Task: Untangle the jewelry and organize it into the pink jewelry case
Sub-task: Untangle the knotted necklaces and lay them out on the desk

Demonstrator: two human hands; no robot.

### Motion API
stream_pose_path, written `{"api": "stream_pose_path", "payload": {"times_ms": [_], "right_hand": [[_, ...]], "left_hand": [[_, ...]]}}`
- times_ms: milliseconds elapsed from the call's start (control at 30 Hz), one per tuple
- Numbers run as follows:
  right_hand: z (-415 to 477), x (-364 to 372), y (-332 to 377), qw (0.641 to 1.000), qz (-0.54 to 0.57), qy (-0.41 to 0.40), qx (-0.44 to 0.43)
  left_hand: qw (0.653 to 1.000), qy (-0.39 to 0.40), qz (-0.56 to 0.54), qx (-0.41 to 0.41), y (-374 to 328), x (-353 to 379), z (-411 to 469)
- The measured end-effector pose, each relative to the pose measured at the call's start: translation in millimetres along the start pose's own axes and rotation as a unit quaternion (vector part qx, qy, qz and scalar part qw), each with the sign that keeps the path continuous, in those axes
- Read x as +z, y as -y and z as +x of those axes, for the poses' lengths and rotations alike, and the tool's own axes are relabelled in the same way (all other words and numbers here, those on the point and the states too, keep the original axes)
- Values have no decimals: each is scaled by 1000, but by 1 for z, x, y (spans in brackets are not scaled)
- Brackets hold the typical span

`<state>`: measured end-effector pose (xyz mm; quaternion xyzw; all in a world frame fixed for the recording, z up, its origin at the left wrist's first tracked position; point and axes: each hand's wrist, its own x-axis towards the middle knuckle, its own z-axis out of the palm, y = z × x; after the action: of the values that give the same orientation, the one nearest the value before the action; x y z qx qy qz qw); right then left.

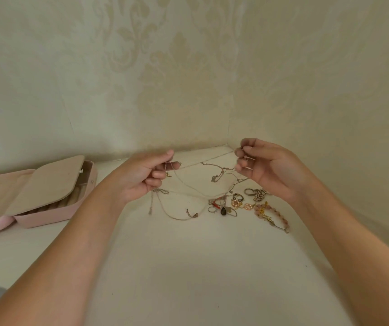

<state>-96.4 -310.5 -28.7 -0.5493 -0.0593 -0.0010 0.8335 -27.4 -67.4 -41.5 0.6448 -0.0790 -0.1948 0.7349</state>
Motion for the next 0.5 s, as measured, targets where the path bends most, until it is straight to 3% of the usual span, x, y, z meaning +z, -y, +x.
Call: {"api": "stream_pose_path", "payload": {"times_ms": [133, 300, 500], "right_hand": [[-4, -5, 8, 1000, -19, -11, -20], [-9, -12, 22, 990, -72, -67, -99], [-5, -19, 19, 949, -245, -156, -125]], "left_hand": [[998, 20, 60, -5, 1, -3, -1], [966, 183, 179, -31, 0, -12, -7], [970, 212, 120, -20, 3, -17, -2]]}}
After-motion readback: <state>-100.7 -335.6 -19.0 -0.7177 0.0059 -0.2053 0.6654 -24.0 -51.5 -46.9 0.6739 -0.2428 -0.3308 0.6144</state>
